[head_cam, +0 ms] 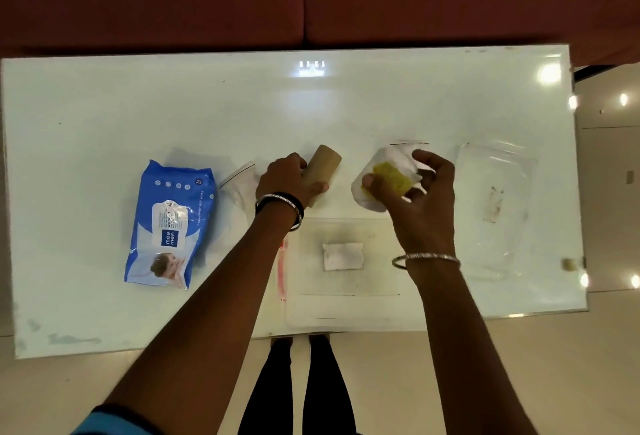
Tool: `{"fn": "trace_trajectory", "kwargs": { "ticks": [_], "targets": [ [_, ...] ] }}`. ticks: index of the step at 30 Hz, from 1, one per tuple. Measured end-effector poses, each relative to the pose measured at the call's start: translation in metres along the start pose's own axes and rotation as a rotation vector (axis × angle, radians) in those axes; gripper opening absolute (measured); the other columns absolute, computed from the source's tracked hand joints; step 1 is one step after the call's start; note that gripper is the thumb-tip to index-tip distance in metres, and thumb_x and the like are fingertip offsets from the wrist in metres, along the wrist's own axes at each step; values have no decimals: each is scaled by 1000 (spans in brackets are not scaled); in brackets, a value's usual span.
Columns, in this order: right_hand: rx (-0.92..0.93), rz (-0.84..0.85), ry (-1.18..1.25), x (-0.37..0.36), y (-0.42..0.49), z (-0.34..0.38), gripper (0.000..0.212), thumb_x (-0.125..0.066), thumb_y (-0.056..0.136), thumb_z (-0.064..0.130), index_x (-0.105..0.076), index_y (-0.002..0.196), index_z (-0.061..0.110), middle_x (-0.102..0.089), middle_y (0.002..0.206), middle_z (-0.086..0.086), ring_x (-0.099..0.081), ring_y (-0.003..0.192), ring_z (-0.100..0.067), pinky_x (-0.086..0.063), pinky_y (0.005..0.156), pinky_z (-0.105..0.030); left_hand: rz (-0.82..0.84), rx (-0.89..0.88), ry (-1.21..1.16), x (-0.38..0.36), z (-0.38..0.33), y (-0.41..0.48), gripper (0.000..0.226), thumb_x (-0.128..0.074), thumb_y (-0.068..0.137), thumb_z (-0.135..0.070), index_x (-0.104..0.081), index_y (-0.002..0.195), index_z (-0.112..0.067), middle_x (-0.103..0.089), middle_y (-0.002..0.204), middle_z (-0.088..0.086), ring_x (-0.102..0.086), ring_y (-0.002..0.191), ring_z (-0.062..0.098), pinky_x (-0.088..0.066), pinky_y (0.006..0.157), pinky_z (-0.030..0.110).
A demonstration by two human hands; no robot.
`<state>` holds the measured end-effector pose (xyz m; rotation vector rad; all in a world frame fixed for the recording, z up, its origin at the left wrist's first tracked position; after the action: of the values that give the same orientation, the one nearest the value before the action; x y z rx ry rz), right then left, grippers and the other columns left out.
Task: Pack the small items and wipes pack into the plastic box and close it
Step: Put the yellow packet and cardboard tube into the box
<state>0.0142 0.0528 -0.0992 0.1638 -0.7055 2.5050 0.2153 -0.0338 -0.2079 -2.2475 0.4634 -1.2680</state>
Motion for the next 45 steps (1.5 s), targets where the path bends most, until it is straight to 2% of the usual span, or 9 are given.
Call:
{"fn": "trace_trajectory", "kwargs": {
  "ticks": [7, 11, 14, 21, 27, 33, 37, 41, 45],
  "targets": [
    [-232, 229, -8, -3, -60, -64, 64, -95, 47, 36, -69, 103, 19, -76, 96, -1, -75, 83, -14, -57, 68, -23, 5, -5, -72, 5, -1, -3, 53, -76, 69, -46, -65, 108, -13, -70, 105, 6, -63, 97, 26, -42, 71, 28],
    [-378, 317, -128, -24, -71, -104, 51, -93, 52, 40, -75, 96, 20, -79, 88, 1, -77, 75, -18, -59, 80, -36, -78, 106, -432, 33, 20, -27, 44, -77, 69, -47, -69, 96, -14, -70, 91, 2, -64, 80, 20, -50, 63, 26],
    [-416, 284, -226, -37, -63, -122, 53, -91, 53, 45, -76, 97, 20, -79, 89, -1, -76, 83, -21, -57, 90, -43, 17, 186, -679, 36, 40, -59, 42, -75, 70, -47, -70, 99, -17, -72, 99, 2, -69, 92, 20, -58, 79, 37],
    [-410, 186, -347, -66, -56, -133, 60, -92, 58, 36, -71, 110, 13, -76, 102, -5, -70, 91, -18, -54, 84, -31, 34, 267, -1022, 40, 72, -120, 29, -71, 82, -24, -66, 106, -9, -71, 109, 13, -71, 96, 24, -59, 74, 34],
    [-346, 103, -435, -69, -56, -131, 64, -93, 54, 38, -67, 106, 9, -74, 102, -6, -70, 93, -22, -52, 80, -27, 110, 194, -950, 38, 74, -140, 16, -72, 79, -25, -67, 94, -22, -73, 105, 7, -70, 98, 20, -61, 75, 33],
    [-354, 134, -464, -65, -59, -130, 64, -85, 64, 48, -68, 113, 11, -72, 106, -3, -65, 91, -15, -43, 77, -22, 213, 147, -709, 25, 72, -156, 78, -78, 46, -59, -60, 112, -24, -74, 103, 4, -71, 93, 19, -59, 83, 46],
    [-296, 13, -302, -40, -76, -108, 40, -72, 79, 49, -72, 102, 17, -73, 100, 2, -68, 100, -17, -51, 86, -29, 195, 78, -511, 23, 62, -161, 82, -79, 47, -63, -56, 117, -26, -74, 85, 1, -71, 76, 16, -60, 71, 35],
    [-338, 338, 81, -41, -109, -88, 44, -68, 79, 56, -74, 105, 21, -75, 104, -3, -71, 100, -20, -59, 77, -29, 184, 1, -345, 15, 43, -176, 67, -81, 53, -60, -57, 108, -30, -72, 73, -5, -69, 66, 11, -57, 64, 32],
    [-253, 521, -22, -35, -130, -80, 44, -78, 76, 41, -68, 115, 25, -73, 108, -1, -72, 97, -24, -60, 72, -31, 226, -88, -290, 0, 28, -192, 57, -79, 65, -39, -56, 116, -30, -73, 78, -4, -70, 70, 11, -60, 70, 35]
  ]
}}
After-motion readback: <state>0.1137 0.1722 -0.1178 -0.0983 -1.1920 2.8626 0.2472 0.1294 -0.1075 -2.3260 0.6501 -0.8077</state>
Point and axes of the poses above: each hand's wrist, its own y-axis towards the middle knuckle, its own x-axis out of the back of the hand, z = x × y, the point moved 8 cm from there along y, towards the middle knuckle
